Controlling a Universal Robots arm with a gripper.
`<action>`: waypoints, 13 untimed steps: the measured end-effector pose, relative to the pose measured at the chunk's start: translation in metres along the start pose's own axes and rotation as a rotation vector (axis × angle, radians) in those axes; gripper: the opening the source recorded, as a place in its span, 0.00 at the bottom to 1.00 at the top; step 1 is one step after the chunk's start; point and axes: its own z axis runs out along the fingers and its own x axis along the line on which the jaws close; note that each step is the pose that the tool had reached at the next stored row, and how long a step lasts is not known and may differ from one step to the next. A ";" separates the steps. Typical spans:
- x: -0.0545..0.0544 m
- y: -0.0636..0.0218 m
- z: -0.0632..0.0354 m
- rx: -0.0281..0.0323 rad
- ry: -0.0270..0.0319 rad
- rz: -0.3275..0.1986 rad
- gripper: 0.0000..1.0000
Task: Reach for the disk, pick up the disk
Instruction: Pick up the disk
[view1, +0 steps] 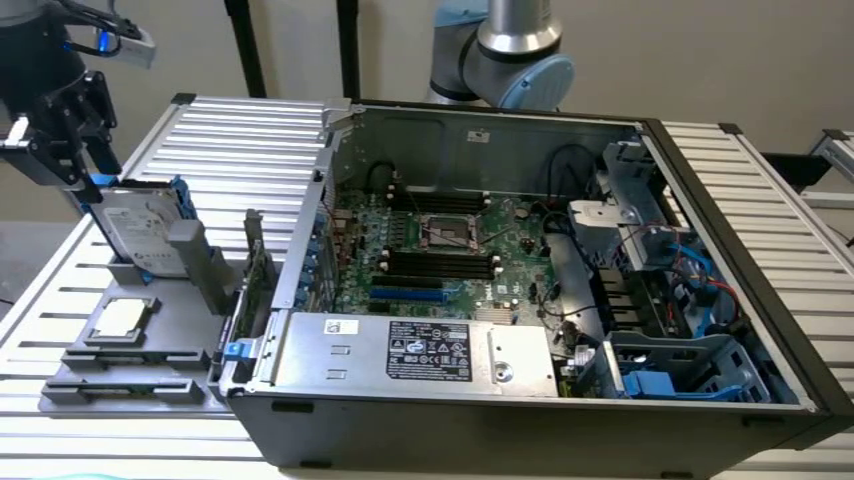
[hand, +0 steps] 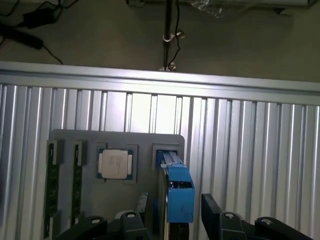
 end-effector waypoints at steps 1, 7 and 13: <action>0.000 0.0000 0.0017 0.0000 0.0000 0.000 0.54; -0.001 0.0006 0.0117 -0.0001 0.0000 0.000 0.54; -0.003 0.0019 0.0197 -0.0003 0.0001 -0.002 0.54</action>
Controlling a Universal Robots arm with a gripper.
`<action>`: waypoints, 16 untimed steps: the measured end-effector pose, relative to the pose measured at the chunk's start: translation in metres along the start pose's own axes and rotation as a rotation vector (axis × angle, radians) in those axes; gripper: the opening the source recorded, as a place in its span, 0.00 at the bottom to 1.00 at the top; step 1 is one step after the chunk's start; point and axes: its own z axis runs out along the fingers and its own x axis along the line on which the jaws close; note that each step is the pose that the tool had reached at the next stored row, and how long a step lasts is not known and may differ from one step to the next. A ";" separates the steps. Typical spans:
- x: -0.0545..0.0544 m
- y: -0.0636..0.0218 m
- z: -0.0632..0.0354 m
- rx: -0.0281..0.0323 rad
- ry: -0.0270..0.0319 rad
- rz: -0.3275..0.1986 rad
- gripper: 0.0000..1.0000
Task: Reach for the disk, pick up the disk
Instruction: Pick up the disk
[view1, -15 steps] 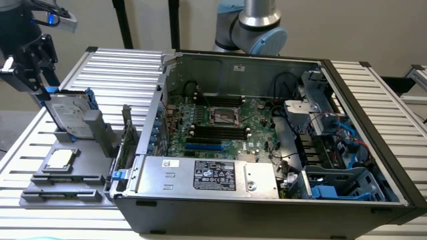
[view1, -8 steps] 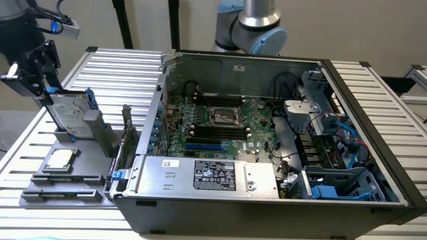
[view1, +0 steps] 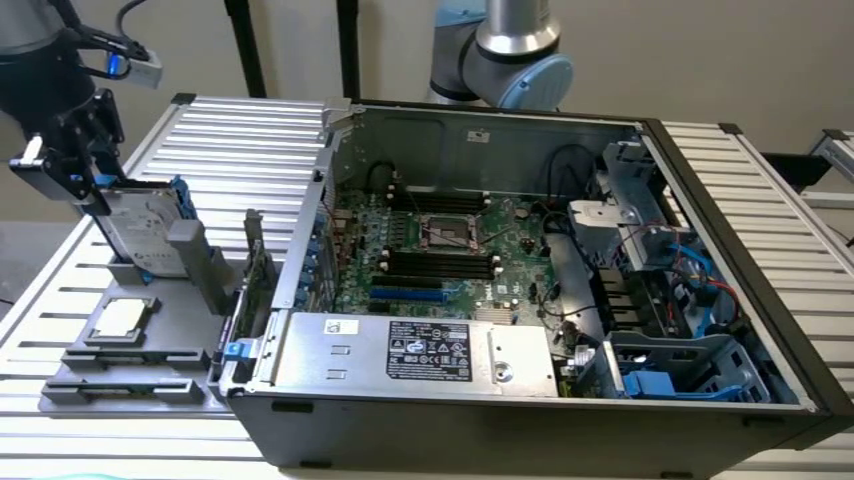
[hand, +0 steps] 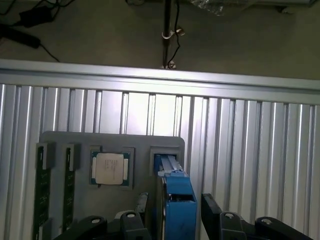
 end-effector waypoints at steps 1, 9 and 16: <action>-0.001 0.0000 0.0010 0.0001 0.0000 0.000 0.54; -0.002 0.0016 0.0064 0.0003 -0.0001 -0.002 0.54; -0.002 0.0018 0.0083 0.0002 0.0000 -0.002 0.54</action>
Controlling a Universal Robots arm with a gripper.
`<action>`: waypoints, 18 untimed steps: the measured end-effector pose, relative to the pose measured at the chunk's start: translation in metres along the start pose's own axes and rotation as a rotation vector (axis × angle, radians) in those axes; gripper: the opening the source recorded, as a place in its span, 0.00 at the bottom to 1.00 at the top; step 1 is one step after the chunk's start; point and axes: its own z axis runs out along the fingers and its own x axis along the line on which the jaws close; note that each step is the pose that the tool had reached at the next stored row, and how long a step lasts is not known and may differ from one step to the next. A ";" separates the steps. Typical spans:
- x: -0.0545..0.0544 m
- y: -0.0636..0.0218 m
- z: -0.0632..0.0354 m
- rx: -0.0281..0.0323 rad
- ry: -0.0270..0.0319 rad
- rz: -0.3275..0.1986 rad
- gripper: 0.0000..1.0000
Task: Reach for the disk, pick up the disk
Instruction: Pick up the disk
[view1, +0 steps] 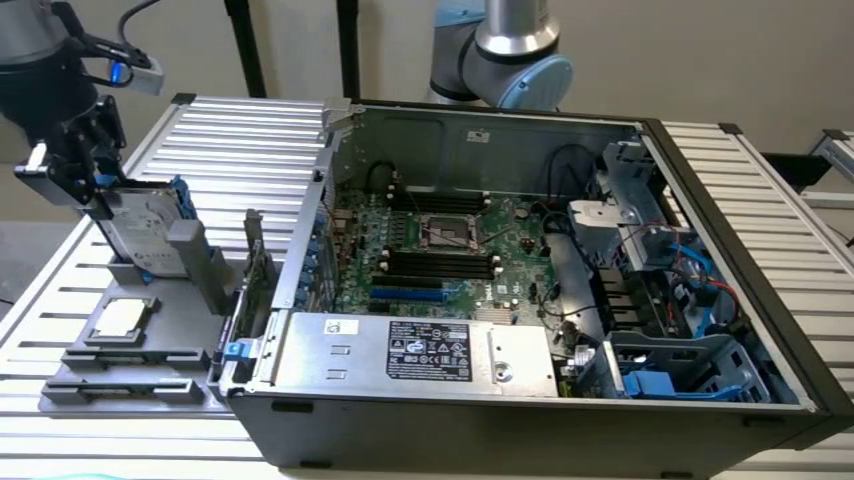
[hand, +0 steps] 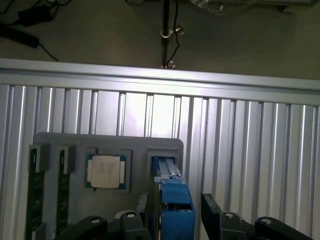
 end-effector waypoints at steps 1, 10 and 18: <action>0.000 0.0000 0.0001 0.0001 0.0000 0.000 0.52; 0.003 0.0001 0.0002 0.0000 0.0002 0.000 0.36; 0.006 0.0003 0.0002 0.0001 0.0000 0.000 0.33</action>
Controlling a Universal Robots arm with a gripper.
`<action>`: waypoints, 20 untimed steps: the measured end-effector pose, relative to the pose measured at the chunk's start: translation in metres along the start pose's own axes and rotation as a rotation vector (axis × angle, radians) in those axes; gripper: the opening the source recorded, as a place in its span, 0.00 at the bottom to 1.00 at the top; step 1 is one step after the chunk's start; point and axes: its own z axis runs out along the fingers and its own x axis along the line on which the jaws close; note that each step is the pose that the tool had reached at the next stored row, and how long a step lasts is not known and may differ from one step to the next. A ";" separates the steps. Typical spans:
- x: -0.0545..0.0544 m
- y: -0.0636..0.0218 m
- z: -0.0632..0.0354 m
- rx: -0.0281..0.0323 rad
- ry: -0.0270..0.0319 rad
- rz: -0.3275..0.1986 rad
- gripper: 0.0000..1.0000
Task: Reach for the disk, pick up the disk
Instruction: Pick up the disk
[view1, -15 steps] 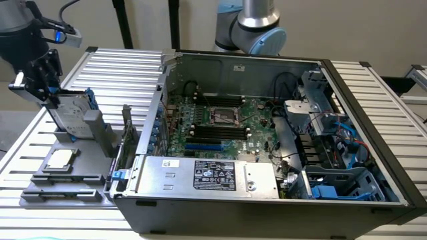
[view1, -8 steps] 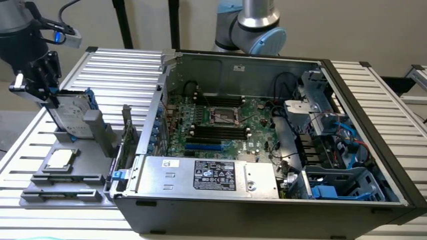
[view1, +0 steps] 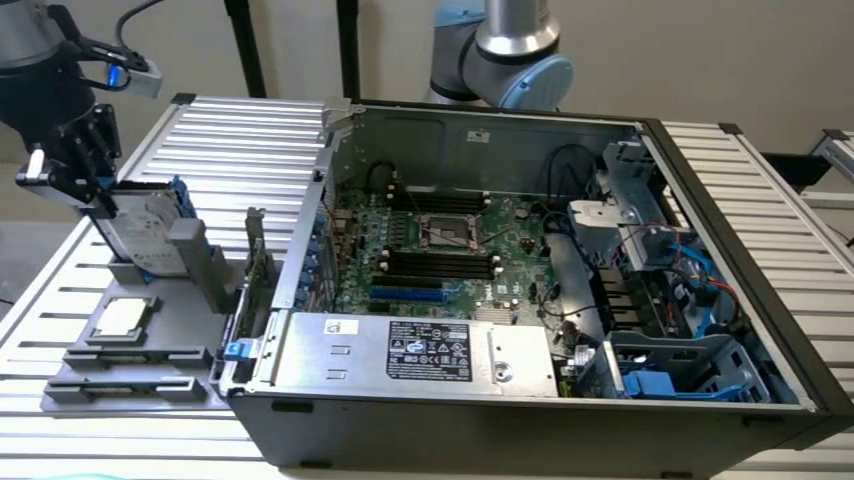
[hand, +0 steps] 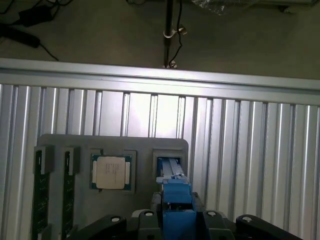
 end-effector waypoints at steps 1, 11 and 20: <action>0.000 0.0000 0.0000 0.0000 -0.0001 0.000 0.33; 0.001 0.0001 0.0000 -0.0001 -0.0001 0.000 0.33; 0.001 0.0001 -0.0003 0.0002 -0.0001 0.000 0.33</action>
